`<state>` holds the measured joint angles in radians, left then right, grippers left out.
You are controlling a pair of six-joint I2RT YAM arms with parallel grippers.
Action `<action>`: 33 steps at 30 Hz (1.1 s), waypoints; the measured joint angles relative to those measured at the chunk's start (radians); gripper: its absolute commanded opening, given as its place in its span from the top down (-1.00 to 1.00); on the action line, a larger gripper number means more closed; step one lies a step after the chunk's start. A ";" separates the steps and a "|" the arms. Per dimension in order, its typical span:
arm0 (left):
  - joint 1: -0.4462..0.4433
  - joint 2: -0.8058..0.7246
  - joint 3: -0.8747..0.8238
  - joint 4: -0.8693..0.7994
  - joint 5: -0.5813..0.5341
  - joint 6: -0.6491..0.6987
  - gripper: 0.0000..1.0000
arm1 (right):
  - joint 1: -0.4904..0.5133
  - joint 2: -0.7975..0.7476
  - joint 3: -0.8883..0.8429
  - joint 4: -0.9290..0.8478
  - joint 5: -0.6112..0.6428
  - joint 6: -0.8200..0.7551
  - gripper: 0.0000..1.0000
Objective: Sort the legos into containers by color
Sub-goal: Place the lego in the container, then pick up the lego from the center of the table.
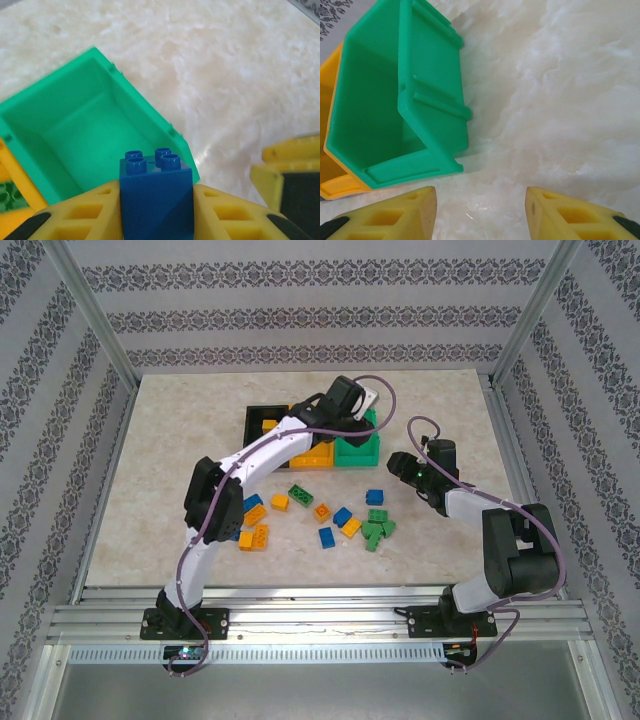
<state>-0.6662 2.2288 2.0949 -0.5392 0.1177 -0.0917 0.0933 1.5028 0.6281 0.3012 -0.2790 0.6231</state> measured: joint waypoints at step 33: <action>0.003 -0.209 -0.573 0.196 0.205 0.012 -0.17 | -0.013 0.040 0.002 0.008 -0.052 0.003 -0.02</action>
<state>-0.6632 2.0201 1.5223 -0.3431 0.3229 -0.0795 0.0807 1.5433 0.6300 0.3096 -0.3313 0.6262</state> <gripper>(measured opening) 0.580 0.509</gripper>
